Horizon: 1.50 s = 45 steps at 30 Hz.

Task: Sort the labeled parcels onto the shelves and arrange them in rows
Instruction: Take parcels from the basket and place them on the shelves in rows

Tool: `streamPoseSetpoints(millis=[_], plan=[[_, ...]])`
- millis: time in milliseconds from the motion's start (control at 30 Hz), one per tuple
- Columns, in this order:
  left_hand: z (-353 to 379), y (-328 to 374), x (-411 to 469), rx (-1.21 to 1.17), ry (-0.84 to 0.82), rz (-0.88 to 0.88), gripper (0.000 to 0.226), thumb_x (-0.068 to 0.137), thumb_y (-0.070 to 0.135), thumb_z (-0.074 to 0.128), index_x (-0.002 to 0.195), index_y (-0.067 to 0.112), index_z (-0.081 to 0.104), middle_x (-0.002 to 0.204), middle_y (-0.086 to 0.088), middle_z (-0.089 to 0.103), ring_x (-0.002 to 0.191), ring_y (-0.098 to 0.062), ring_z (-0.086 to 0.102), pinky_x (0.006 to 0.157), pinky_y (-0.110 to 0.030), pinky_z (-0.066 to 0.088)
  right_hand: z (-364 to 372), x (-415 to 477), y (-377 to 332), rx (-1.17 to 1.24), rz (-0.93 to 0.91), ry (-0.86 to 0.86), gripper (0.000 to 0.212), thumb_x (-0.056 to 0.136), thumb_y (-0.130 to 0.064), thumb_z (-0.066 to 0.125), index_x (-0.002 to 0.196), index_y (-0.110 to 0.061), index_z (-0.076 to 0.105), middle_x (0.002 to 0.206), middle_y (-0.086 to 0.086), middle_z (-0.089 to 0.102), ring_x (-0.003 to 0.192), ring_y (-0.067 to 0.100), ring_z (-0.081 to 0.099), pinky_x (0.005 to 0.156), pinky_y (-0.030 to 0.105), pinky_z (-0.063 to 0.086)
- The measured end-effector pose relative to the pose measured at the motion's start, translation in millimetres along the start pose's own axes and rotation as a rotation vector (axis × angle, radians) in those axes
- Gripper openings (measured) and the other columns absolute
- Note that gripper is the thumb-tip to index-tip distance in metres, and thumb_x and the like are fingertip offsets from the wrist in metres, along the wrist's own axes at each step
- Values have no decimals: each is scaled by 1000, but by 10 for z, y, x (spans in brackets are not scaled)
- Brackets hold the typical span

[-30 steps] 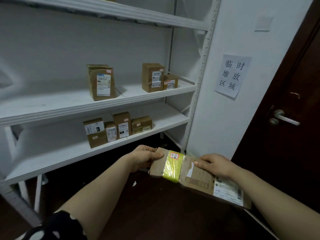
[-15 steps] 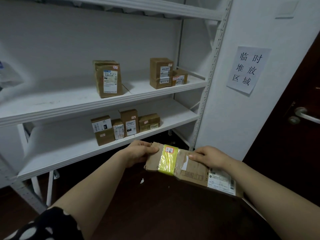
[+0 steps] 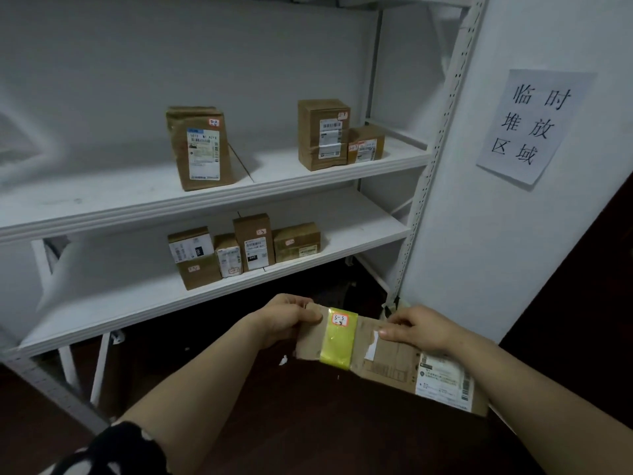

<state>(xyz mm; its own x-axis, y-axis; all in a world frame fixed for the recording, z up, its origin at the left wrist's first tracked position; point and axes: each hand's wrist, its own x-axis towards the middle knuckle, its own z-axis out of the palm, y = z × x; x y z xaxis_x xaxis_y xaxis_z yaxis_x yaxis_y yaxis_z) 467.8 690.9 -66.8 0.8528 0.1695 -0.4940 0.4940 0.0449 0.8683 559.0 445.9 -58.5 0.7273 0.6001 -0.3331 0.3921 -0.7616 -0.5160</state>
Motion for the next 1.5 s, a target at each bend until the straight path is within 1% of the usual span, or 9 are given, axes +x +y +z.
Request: streamPoseSetpoints(millis=[233, 333, 500, 667, 900, 1133, 1267, 1400, 1500], plan=[[598, 272, 737, -40, 150, -52, 52, 86, 2, 66, 135, 6, 50, 122, -8, 59, 106, -18, 57, 86, -31, 51, -582, 823, 812, -7, -61, -63, 33, 80, -51, 68, 102, -27, 63, 91, -9, 66, 86, 7, 63, 73, 27, 52], [889, 494, 1021, -63, 195, -66, 47, 87, 3, 65, 132, 4, 52, 125, -13, 59, 103, -18, 59, 71, -23, 53, -946, 1177, 1169, -48, -89, -58, 37, 80, -46, 70, 107, -23, 61, 91, -10, 61, 85, 6, 59, 64, 20, 44], [1208, 820, 1422, -89, 287, -91, 41, 87, 6, 65, 127, 5, 55, 108, -12, 67, 97, -18, 62, 79, -27, 51, -1477, 1748, 1635, -91, -105, -8, 46, 76, -48, 73, 111, -20, 62, 102, -1, 62, 91, 14, 60, 79, 33, 52], [1184, 967, 1784, -42, 387, -144, 41, 87, 10, 68, 126, 7, 57, 112, -11, 66, 104, -20, 62, 89, -33, 51, -1706, 2302, 1817, -139, -107, 40, 54, 70, -48, 77, 113, -20, 60, 105, 2, 59, 93, 17, 58, 82, 36, 51], [823, 1063, 2537, 90, 477, -207, 41, 89, 9, 65, 128, 4, 55, 112, -12, 62, 99, -19, 59, 81, -28, 49, -1806, 3251, 1804, -203, -98, 42, 51, 73, -38, 76, 115, -16, 56, 113, 5, 57, 99, 21, 56, 82, 34, 48], [311, 1150, 3344, 412, 546, -240, 21, 89, 8, 62, 109, 8, 67, 108, -8, 63, 110, -23, 58, 95, -30, 46, -1846, 4177, 1747, -144, -81, 40, 44, 74, -35, 77, 108, -15, 58, 107, 6, 58, 96, 23, 58, 81, 34, 49], [19, 1230, 3796, 860, 528, -284, 52, 91, 12, 53, 142, 19, 44, 141, -5, 48, 128, -23, 46, 100, -32, 41, -1849, 4671, 1828, -41, -19, 101, 44, 74, -35, 78, 108, -13, 60, 106, 10, 61, 95, 28, 60, 81, 37, 51], [-228, 1217, 4345, 1126, 488, -318, 64, 89, 5, 52, 148, 19, 32, 153, -5, 29, 141, -26, 24, 108, -39, 35, -1737, 5179, 1894, 29, 23, 163, 48, 75, -37, 77, 110, -10, 59, 108, 12, 60, 96, 30, 60, 79, 35, 49], [-335, 1196, 4743, 1243, 489, -342, 81, 86, -5, 52, 153, 16, 11, 160, -7, 5, 148, -27, 3, 117, -41, 18, -1625, 5562, 1928, 79, 39, 179, 55, 70, -45, 77, 111, -13, 60, 108, 9, 60, 95, 30, 60, 84, 43, 52]])
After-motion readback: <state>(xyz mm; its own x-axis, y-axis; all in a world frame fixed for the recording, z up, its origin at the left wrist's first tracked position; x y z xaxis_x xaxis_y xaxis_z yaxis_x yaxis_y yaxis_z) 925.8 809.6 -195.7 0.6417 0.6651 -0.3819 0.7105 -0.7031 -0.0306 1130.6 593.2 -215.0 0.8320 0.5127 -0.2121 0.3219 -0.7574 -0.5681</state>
